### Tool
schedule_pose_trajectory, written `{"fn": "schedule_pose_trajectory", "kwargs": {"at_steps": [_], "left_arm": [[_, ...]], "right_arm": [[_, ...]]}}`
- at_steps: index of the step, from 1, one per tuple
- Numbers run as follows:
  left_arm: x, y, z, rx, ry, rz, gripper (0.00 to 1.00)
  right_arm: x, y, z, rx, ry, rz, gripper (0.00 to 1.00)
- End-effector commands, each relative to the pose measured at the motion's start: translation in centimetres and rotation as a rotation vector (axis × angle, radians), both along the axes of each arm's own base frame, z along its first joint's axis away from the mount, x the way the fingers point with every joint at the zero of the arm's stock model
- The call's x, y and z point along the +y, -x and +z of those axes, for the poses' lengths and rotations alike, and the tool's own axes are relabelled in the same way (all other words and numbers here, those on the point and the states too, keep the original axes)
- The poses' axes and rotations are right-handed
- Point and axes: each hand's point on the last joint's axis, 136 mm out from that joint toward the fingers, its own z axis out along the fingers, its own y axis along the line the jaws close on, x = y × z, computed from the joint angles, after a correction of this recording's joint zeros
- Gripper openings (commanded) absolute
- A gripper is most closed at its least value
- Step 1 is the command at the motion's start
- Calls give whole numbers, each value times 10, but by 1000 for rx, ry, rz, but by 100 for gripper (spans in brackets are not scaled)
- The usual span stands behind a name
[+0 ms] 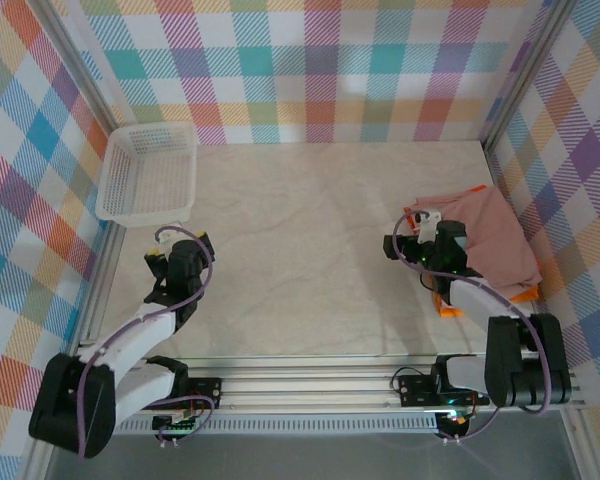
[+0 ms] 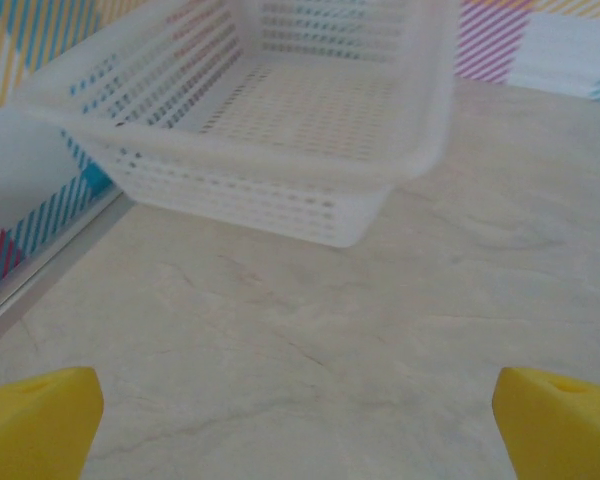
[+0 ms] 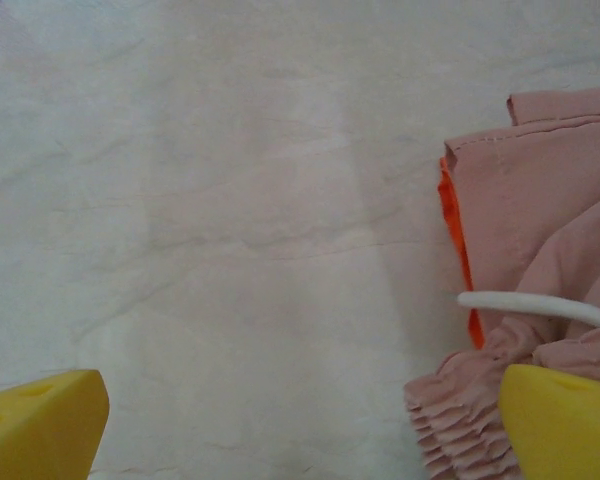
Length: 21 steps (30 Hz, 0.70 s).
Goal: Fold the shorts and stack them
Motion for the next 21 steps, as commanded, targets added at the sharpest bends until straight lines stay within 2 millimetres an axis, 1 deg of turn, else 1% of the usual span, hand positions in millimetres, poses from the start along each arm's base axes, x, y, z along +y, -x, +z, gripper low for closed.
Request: {"fn": "schedule_pose_trajectory", "kwargs": {"at_steps": [1, 3, 5, 6, 8, 9, 10, 12, 14, 15, 16, 18, 21], "left_arm": [[11, -16, 8, -119, 8, 38, 100], [12, -21, 6, -99, -35, 32, 100], [17, -23, 2, -111, -47, 44, 100], [20, -23, -3, -114, -35, 49, 100], [22, -25, -15, -101, -12, 37, 100], [22, -26, -18, -102, -10, 32, 100], [21, -29, -20, -102, -10, 22, 100], [16, -34, -29, -81, -14, -9, 100], [13, -40, -30, -79, -19, -32, 100], [10, -42, -33, -53, -16, -51, 100], [8, -44, -33, -59, -21, -63, 100], [2, -48, -36, -38, -22, -103, 100], [-13, -58, -42, -6, -23, -200, 100]], "right_arm": [[-3, -17, 14, -155, 79, 16, 99], [-4, -19, 7, -165, 89, 14, 100], [-5, -22, 7, -175, 104, 13, 99], [-5, -25, 9, -205, 110, 17, 99], [-8, -28, 2, -201, 106, -6, 99], [-14, -30, 0, -187, 105, -38, 99], [-18, -30, 0, -186, 91, -47, 99], [-21, -29, -8, -194, 78, -54, 100], [-26, -31, -10, -232, 70, -86, 99], [-26, -30, -12, -196, 73, -83, 100], [-27, -32, -12, -196, 70, -88, 99], [-34, -34, -14, -181, 69, -132, 99], [-37, -34, -14, -182, 70, -140, 99]]}}
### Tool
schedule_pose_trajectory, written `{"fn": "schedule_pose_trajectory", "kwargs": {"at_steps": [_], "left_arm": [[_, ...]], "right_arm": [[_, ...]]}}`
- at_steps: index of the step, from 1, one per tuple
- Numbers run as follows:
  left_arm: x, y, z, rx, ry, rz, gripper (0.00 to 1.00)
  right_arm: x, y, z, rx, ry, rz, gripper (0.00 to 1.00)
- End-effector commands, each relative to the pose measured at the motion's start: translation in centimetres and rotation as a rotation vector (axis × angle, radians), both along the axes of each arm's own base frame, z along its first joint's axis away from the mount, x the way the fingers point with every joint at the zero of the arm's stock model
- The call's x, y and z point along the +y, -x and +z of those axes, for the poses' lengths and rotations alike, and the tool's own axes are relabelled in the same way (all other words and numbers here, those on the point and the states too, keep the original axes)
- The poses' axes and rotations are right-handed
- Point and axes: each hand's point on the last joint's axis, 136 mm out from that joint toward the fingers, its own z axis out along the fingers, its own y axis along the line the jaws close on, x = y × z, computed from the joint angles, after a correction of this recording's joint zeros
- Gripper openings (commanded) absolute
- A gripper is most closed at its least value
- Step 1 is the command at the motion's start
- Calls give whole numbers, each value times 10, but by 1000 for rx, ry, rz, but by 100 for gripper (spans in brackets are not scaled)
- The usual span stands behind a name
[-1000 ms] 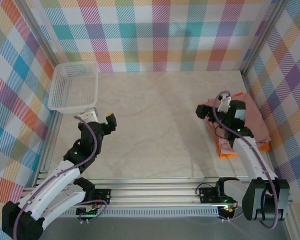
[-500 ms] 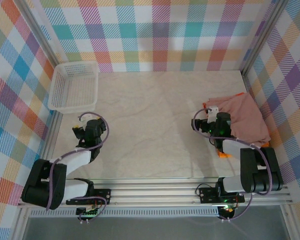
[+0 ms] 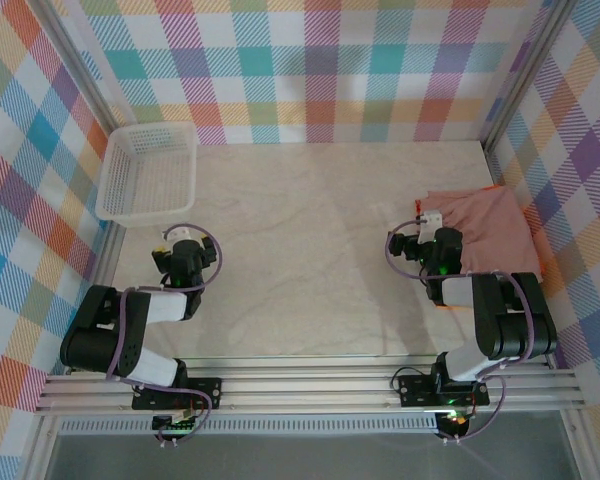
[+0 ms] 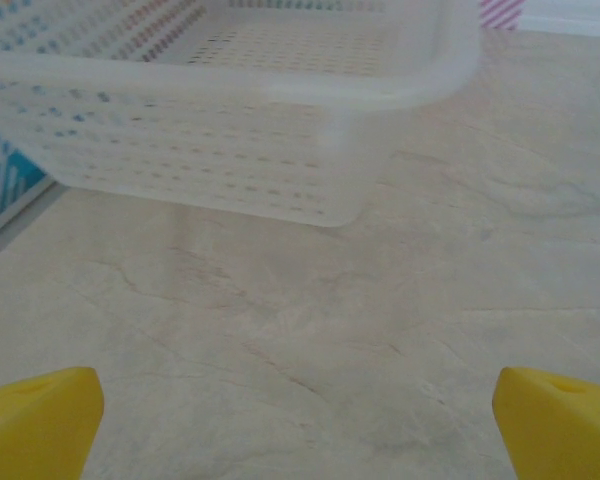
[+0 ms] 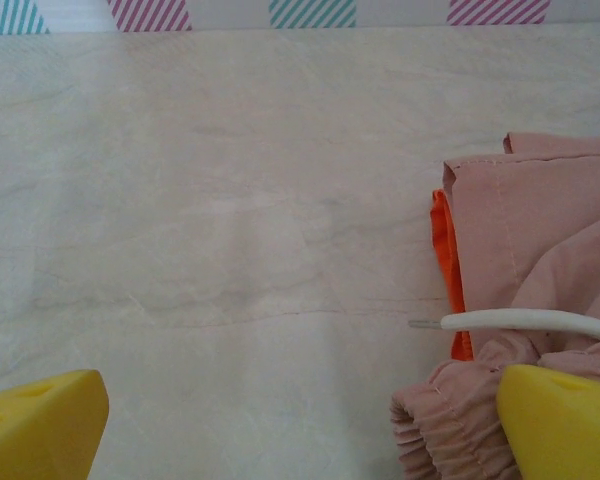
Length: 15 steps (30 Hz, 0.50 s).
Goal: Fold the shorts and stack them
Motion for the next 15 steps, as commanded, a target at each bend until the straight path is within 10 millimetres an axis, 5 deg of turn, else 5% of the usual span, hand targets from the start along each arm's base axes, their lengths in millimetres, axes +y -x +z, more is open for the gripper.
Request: {"fn": "schedule_pose_trajectory", "kwargs": {"at_steps": [1, 15], "left_arm": [[-19, -20, 5, -18, 3, -137, 100], [-15, -24, -4, -6, 24, -126, 100]], "right_arm": [[-11, -4, 2, -10, -17, -58, 100], [-11, -4, 1, -5, -22, -54, 99]]}}
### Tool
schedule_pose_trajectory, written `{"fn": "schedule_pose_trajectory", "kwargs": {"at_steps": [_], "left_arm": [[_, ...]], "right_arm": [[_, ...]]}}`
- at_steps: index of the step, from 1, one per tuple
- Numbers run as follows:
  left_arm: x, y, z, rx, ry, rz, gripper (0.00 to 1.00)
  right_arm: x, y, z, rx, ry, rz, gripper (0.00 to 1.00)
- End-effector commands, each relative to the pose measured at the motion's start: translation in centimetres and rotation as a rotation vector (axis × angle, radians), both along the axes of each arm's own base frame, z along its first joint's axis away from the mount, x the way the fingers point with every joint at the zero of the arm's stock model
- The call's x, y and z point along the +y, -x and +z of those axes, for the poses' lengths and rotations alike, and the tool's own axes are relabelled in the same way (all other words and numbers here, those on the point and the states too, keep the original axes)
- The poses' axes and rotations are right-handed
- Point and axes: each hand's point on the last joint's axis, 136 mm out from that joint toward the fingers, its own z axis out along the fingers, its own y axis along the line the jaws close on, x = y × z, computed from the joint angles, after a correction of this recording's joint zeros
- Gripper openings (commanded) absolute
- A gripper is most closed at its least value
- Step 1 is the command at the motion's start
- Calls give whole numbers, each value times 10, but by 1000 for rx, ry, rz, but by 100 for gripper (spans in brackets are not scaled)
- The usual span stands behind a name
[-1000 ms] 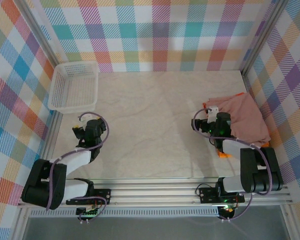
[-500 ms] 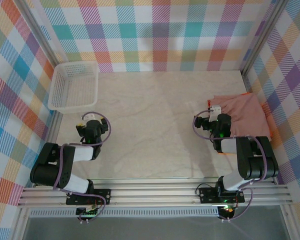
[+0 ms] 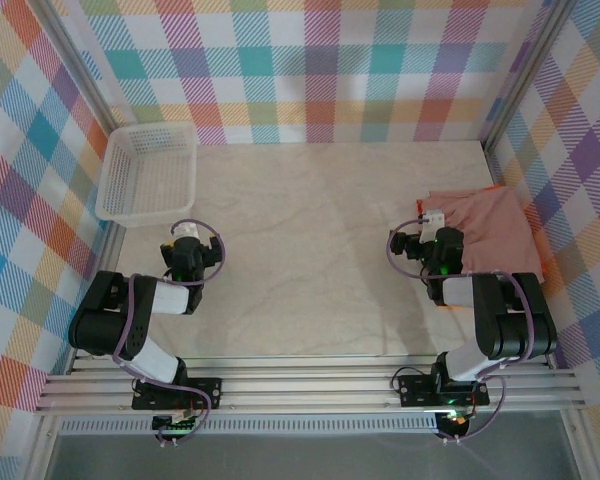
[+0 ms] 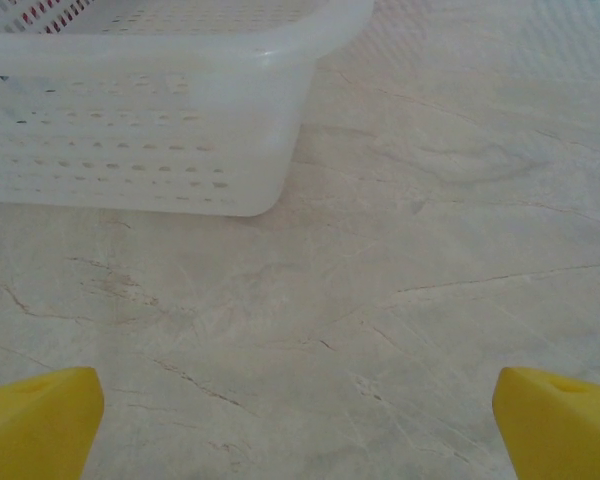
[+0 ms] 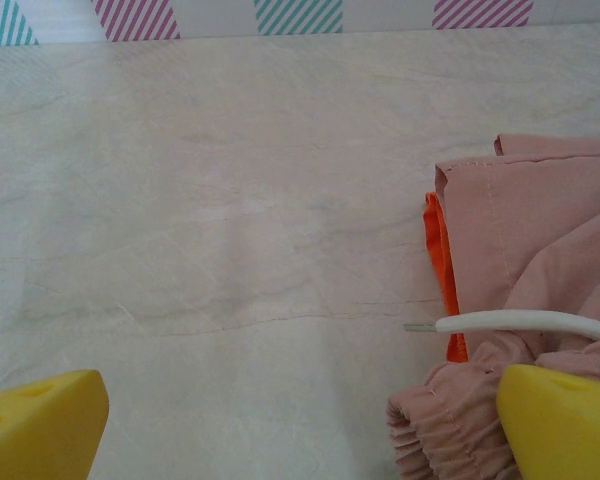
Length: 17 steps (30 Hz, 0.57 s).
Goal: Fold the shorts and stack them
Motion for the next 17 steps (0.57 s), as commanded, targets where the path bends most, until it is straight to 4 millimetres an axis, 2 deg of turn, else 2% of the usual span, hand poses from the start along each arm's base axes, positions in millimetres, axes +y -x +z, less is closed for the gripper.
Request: {"fn": "schedule_pose_trajectory", "kwargs": {"at_steps": [1, 17], "left_arm": [[0, -9, 11, -34, 9, -9, 100], [1, -8, 10, -30, 22, -15, 100]], "right_arm": [[-8, -3, 0, 0, -11, -36, 99], [-9, -4, 0, -1, -11, -38, 100]]}}
